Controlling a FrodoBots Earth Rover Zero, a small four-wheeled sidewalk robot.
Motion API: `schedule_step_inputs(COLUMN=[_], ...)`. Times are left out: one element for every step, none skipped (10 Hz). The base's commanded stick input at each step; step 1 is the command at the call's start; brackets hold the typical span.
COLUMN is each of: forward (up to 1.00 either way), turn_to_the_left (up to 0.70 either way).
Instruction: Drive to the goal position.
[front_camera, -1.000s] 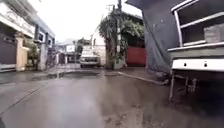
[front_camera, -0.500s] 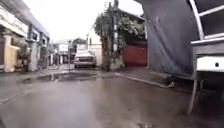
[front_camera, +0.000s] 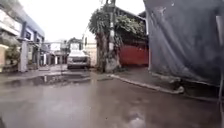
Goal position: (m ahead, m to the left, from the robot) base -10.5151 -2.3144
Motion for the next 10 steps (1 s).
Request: schedule_step_inputs(forward=[1.0, 1.0, 1.0, 1.0, 1.0, 1.0, 1.0, 1.0, 1.0, 1.0], turn_to_the_left=[0.27, 0.27, 0.27, 0.27, 0.27, 0.27, 0.27, 0.27, 0.27, 0.27])
